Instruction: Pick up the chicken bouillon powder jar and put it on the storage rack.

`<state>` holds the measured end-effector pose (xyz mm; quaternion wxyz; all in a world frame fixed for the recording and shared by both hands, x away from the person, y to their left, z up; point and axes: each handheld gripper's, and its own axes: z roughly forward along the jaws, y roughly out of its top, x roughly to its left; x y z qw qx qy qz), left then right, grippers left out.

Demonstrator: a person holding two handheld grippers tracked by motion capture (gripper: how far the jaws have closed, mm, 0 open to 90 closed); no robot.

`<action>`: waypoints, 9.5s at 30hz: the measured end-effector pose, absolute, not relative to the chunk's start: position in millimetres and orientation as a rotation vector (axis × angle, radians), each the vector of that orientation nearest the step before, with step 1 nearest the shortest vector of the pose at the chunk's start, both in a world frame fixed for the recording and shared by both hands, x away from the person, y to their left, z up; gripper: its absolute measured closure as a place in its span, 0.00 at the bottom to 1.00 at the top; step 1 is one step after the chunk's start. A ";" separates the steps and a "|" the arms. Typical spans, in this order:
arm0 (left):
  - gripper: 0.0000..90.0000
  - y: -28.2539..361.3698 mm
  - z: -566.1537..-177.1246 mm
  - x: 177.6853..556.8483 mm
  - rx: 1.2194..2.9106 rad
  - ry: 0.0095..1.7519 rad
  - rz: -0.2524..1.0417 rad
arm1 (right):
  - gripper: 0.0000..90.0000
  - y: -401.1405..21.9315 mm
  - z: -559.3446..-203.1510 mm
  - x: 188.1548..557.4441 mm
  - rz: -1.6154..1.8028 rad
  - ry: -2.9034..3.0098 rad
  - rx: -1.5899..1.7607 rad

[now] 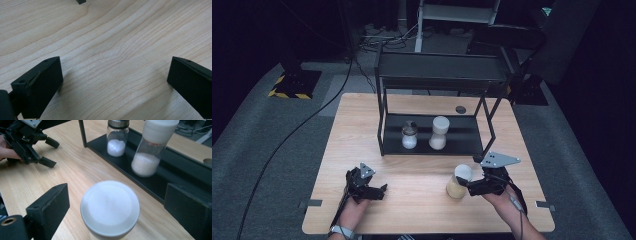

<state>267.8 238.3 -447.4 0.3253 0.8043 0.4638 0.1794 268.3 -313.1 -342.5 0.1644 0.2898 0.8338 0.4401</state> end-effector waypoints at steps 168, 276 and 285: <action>0.00 237.4 -447.5 265.8 2.105 1.223 0.475 | 0.38 -281.1 -348.8 435.4 1.028 2.340 1.109; 0.00 236.9 -447.5 265.6 2.103 1.226 0.476 | 0.08 -361.2 -449.2 317.5 1.058 2.451 0.962; 0.00 236.9 -447.5 265.6 2.104 1.226 0.476 | 0.06 -361.2 -449.0 317.9 1.056 2.458 0.961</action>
